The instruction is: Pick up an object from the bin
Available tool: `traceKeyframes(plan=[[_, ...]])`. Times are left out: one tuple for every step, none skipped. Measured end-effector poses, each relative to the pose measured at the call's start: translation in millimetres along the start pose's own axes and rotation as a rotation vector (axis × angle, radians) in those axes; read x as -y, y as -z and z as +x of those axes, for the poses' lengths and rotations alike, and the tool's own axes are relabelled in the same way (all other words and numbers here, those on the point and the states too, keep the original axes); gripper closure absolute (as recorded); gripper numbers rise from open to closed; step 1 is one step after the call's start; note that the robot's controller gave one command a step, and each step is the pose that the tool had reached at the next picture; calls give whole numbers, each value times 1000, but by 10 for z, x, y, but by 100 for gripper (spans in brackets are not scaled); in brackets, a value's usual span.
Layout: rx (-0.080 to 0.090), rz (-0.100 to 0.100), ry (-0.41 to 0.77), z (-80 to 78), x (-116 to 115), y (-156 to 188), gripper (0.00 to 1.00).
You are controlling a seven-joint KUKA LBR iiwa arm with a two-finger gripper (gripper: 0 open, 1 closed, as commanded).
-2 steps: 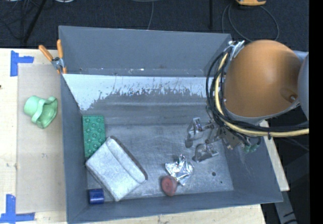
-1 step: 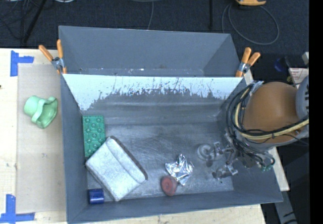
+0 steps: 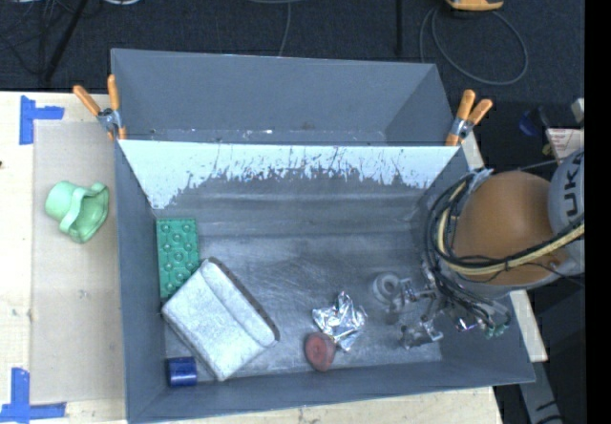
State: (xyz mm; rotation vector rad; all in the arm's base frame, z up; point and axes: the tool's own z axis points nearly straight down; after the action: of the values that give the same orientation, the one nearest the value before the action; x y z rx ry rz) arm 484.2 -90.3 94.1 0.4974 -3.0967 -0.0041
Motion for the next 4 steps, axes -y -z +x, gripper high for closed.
traceKeyframes(plan=[[13,8,15,-68,75,1632,100],[-1,-1,396,-200,92,242,100],[9,6,319,-171,-45,968,100],[-2,-2,386,-53,-170,380,100]])
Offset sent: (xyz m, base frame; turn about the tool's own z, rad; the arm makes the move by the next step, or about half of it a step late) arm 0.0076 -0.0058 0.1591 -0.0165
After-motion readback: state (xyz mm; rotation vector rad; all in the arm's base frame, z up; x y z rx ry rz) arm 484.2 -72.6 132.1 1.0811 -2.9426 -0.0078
